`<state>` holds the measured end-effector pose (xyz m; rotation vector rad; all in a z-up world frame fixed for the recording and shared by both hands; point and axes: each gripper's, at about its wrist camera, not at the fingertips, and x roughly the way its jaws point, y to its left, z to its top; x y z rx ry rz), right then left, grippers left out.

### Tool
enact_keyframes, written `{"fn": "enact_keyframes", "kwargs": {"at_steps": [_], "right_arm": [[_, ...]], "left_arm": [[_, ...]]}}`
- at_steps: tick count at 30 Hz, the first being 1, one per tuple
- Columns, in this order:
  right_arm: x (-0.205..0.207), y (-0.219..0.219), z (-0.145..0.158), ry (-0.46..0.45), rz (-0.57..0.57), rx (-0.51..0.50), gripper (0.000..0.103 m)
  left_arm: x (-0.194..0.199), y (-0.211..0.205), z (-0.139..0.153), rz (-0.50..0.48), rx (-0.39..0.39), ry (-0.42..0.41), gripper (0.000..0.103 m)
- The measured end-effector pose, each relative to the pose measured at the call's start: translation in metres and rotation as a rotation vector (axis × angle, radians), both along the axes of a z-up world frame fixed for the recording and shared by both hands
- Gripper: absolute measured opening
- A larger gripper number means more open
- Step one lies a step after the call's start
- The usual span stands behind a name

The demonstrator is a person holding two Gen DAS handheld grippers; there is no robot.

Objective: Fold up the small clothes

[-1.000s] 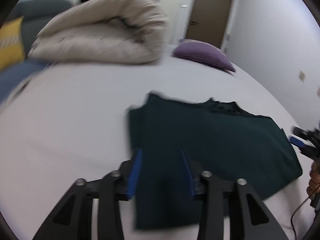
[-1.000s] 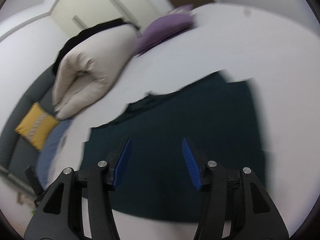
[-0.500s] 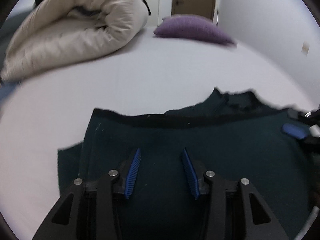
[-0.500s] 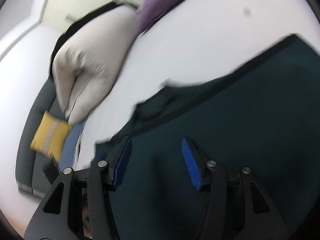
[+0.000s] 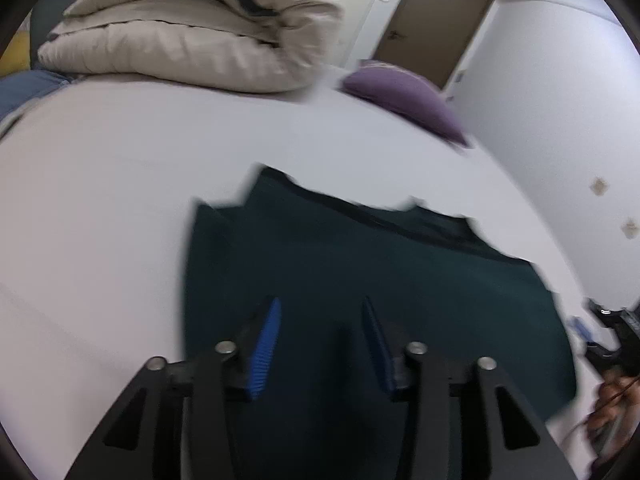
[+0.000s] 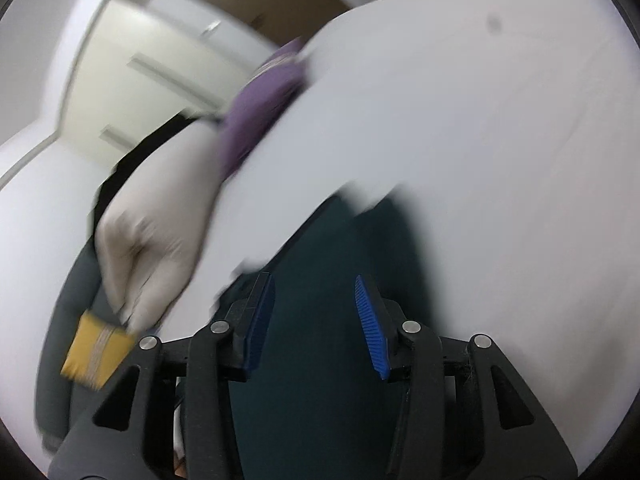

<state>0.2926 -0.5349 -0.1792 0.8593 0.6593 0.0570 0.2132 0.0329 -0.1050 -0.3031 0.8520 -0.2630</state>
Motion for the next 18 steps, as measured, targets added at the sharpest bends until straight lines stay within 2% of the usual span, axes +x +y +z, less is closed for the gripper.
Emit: {"fn": "enact_keyframes", "kwargs": {"at_steps": [2,5,7,9,11,15,18], "right_arm": [[-0.007,0.047,0.001,-0.014,0.141,0.038,0.041],[-0.009,0.13,-0.016,0.015,0.374,0.077,0.041],[-0.003,0.172,-0.029,0.043,0.455,0.077,0.041],[0.003,0.194,-0.047,0.084,0.491,0.074,0.041],[0.009,0.196,-0.067,0.139,0.493,0.106,0.039],[0.003,0.162,-0.077,0.106,0.406,0.135,0.039],[-0.011,0.115,-0.078,0.093,0.31,0.141,0.039]], "left_arm": [[-0.026,-0.022,0.002,-0.071,0.024,-0.01,0.051],[-0.049,-0.052,-0.01,-0.146,0.137,-0.005,0.053],[-0.053,-0.052,-0.017,-0.14,0.162,0.001,0.053],[-0.051,-0.047,-0.018,-0.134,0.175,0.006,0.052],[-0.05,-0.044,-0.018,-0.137,0.182,0.009,0.052],[-0.051,-0.042,-0.022,-0.148,0.188,0.003,0.052],[-0.053,-0.043,-0.023,-0.147,0.2,-0.002,0.052]]}}
